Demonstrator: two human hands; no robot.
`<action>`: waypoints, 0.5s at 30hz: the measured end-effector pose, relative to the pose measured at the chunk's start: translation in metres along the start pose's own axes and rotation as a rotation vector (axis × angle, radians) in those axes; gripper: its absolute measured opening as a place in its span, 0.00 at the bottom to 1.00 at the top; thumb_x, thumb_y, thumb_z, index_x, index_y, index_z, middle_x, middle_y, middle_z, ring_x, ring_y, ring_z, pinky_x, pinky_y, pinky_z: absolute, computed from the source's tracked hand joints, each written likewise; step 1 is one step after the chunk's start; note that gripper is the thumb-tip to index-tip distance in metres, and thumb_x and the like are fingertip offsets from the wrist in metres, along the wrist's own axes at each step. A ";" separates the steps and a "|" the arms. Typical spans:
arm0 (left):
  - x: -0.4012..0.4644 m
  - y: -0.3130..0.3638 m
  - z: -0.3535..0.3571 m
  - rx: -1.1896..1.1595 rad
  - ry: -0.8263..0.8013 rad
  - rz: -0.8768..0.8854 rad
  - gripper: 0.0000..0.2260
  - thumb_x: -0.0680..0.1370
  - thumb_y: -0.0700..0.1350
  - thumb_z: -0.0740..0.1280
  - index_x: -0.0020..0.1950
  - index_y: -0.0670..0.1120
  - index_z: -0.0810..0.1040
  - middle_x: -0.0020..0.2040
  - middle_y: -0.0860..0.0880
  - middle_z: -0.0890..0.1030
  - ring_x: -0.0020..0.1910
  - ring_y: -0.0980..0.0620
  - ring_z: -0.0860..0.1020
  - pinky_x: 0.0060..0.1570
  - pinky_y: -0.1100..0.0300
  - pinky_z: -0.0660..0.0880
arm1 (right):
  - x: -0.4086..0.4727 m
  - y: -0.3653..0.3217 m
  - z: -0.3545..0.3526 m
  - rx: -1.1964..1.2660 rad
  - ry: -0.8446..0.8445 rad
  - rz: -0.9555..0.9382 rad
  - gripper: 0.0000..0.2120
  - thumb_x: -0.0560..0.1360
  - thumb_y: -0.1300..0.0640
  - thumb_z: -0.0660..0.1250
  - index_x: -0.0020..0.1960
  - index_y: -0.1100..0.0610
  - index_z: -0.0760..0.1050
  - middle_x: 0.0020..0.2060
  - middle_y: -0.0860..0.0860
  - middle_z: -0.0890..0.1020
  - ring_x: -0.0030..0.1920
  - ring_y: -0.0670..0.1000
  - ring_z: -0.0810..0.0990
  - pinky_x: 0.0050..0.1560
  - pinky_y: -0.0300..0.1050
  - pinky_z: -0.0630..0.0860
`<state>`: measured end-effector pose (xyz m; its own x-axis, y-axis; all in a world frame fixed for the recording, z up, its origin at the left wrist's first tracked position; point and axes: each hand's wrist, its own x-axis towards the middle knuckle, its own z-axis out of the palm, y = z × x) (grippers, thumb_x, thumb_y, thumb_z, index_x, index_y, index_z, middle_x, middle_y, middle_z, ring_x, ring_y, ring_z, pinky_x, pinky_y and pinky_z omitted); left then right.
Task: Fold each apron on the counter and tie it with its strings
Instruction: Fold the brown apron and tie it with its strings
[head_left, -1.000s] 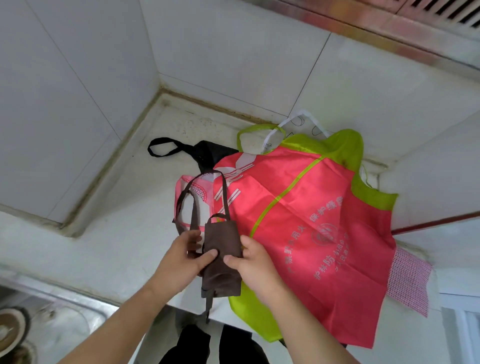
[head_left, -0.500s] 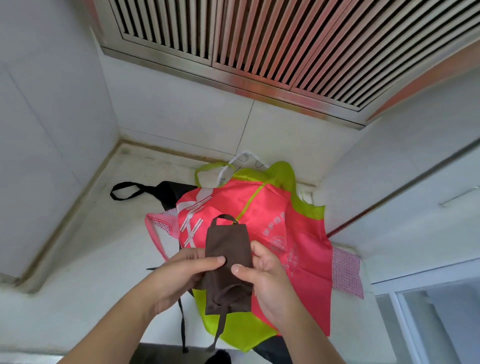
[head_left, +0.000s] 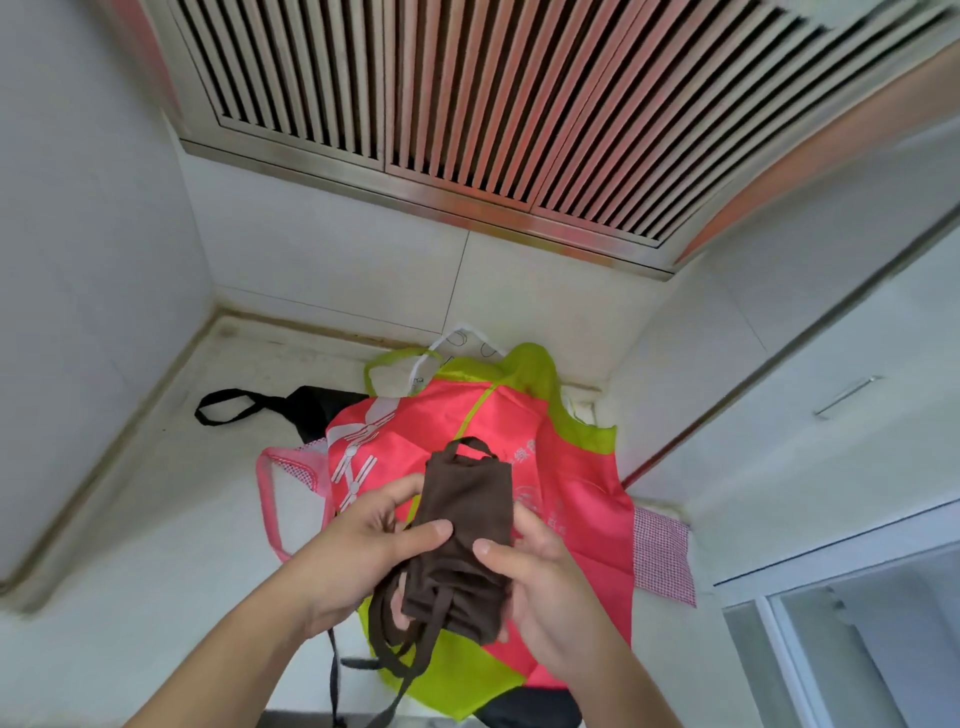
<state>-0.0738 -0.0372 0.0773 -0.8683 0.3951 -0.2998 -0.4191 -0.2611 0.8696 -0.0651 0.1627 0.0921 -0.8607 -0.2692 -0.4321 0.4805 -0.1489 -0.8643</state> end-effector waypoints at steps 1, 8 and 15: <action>0.000 0.002 0.003 0.013 -0.014 0.010 0.17 0.81 0.41 0.70 0.69 0.52 0.79 0.48 0.30 0.84 0.32 0.41 0.81 0.25 0.55 0.79 | 0.002 -0.001 -0.004 0.053 -0.017 -0.020 0.21 0.74 0.63 0.71 0.67 0.56 0.79 0.61 0.68 0.82 0.54 0.68 0.80 0.51 0.66 0.70; 0.021 -0.008 0.055 -0.181 0.012 0.055 0.15 0.80 0.32 0.69 0.66 0.32 0.78 0.48 0.32 0.85 0.38 0.38 0.85 0.40 0.48 0.83 | 0.000 -0.028 -0.055 0.281 -0.100 -0.048 0.21 0.68 0.75 0.61 0.53 0.64 0.86 0.50 0.68 0.85 0.48 0.65 0.86 0.48 0.57 0.84; 0.039 0.000 0.098 -0.381 -0.210 -0.022 0.14 0.80 0.45 0.68 0.61 0.38 0.78 0.53 0.33 0.79 0.44 0.37 0.81 0.44 0.45 0.81 | 0.000 -0.059 -0.099 0.257 -0.077 -0.162 0.16 0.67 0.78 0.60 0.36 0.65 0.84 0.41 0.60 0.84 0.42 0.61 0.85 0.46 0.54 0.83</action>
<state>-0.0822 0.0646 0.1041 -0.8020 0.5643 -0.1961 -0.5387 -0.5413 0.6456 -0.1095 0.2656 0.1175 -0.9188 -0.2926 -0.2650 0.3737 -0.4285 -0.8227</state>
